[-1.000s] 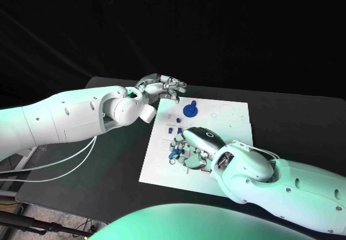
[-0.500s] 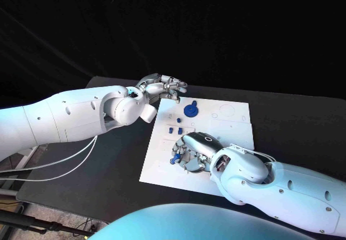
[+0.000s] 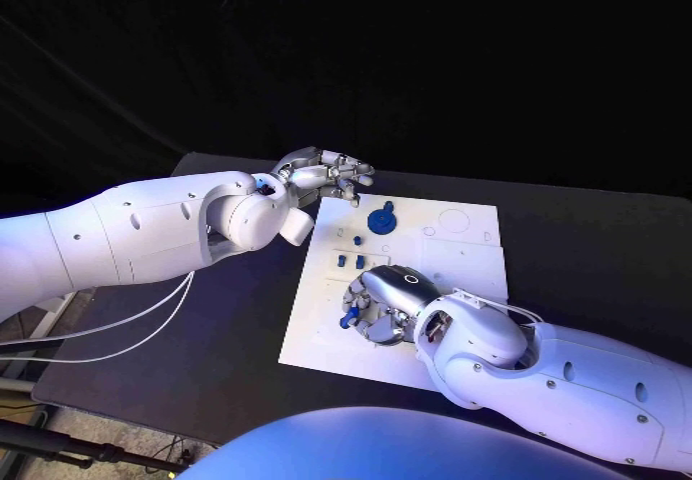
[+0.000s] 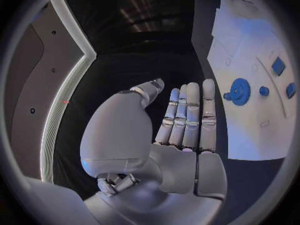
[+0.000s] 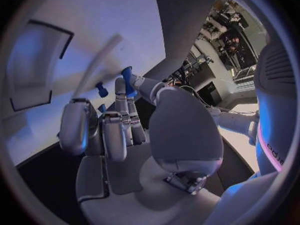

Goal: Assemble the parts on the task board

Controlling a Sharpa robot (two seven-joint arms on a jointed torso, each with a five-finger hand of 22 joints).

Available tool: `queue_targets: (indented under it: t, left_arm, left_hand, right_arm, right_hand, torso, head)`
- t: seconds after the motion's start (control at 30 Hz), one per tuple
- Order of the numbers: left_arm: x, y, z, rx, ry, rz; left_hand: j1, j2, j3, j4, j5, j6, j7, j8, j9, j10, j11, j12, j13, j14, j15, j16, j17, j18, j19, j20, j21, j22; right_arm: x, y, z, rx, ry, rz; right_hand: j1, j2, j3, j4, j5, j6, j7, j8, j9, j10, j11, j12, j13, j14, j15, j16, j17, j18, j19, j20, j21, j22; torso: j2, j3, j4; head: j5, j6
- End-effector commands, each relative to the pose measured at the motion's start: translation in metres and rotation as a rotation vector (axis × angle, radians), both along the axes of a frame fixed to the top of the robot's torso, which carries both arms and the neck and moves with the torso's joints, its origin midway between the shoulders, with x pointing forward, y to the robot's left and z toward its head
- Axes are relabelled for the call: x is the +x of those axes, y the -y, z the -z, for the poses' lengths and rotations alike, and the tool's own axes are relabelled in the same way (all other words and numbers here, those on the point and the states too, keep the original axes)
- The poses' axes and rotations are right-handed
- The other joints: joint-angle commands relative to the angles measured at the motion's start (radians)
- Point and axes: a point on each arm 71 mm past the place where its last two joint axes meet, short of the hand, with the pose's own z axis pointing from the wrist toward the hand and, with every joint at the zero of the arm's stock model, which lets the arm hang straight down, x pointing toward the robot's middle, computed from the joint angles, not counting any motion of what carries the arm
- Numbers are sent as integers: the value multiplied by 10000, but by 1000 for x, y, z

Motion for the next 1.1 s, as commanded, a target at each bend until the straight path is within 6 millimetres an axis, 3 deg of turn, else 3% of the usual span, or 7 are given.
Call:
queue_targets:
  t: [0.03,0.23,0.37,0.63,0.7,0.8,1.1]
  left_arm:
    - [0,2,-1,-132,4,159]
    - [0,2,-1,-129,0,157]
    - [0,2,-1,-122,-10,151]
    - [-1,1,-1,-111,-24,146]
    - [-1,1,-1,-110,-26,145]
    - [-1,1,-1,-108,-28,143]
    - [-1,0,-1,-102,-53,159]
  left_hand:
    - [-22,115,-31,31,8,-78,-8,61,14,-34,10,-43,-9,-30,34,-61,-5,92,93,19,-53,-15]
    - [-22,115,-31,31,8,-78,-8,61,14,-34,10,-43,-9,-30,34,-61,-5,92,93,19,-53,-15]
    - [-22,115,-31,31,8,-78,-8,61,14,-34,10,-43,-9,-30,34,-61,-5,92,93,19,-53,-15]
    - [-35,137,-34,48,16,-83,-7,66,17,-35,12,-44,-9,-32,35,-64,-4,91,99,19,-67,-19]
    - [-35,137,-34,48,16,-83,-7,66,17,-35,12,-44,-9,-32,35,-64,-4,91,99,19,-67,-19]
    - [-35,137,-34,48,16,-83,-7,66,17,-35,12,-44,-9,-32,35,-64,-4,91,99,19,-67,-19]
    - [-36,153,-34,55,21,-88,-8,70,18,-38,12,-46,-10,-33,36,-66,-3,91,103,20,-78,-22]
  right_arm:
    - [-1,-1,2,-343,195,10]
    - [-3,-4,3,-511,305,-144]
    - [-5,-7,3,-612,287,-351]
    - [-7,-7,4,-808,206,-543]
    - [-6,-6,4,-797,218,-510]
    - [-6,-5,3,-681,273,-441]
    - [-6,3,-6,357,690,-47]
  right_hand:
    - [-75,-10,-32,-24,24,62,32,45,642,-26,31,-41,16,768,-13,20,1364,-48,-33,-41,-54,1766]
    - [-72,-22,-32,-44,24,49,33,44,650,-29,30,-50,24,769,-13,23,1371,-48,-34,-39,-56,1765]
    - [-272,-239,-149,-48,110,-121,96,-45,647,-92,83,-120,68,767,26,20,1364,-44,-49,-10,-93,1756]
    - [-744,-734,-459,47,432,-876,219,-530,473,-120,130,-114,273,753,77,-3,1313,-31,-66,51,-156,1741]
    - [-822,-833,-572,81,348,-1412,252,-835,326,-180,100,-129,350,749,53,-11,1297,-21,-76,38,-196,1731]
    - [-808,-862,-690,90,338,-1784,230,-1040,185,-251,99,-142,432,736,49,-36,1247,-15,-91,32,-251,1719]
    - [-802,-859,-963,155,102,-1998,197,-1145,61,-161,54,-51,573,738,16,-38,1247,-13,-85,9,-258,1719]
  torso:
    - [-1,8,-3]
    - [-3,3,-5]
    - [2,7,-1]
    - [-3,6,-5]
    - [-3,8,-8]
    - [2,9,-9]
    - [2,16,-8]
  head:
    - [3,2]
    - [-18,2]
    - [-17,2]
    - [-46,2]
    - [-50,2]
    - [-58,2]
    - [-134,2]
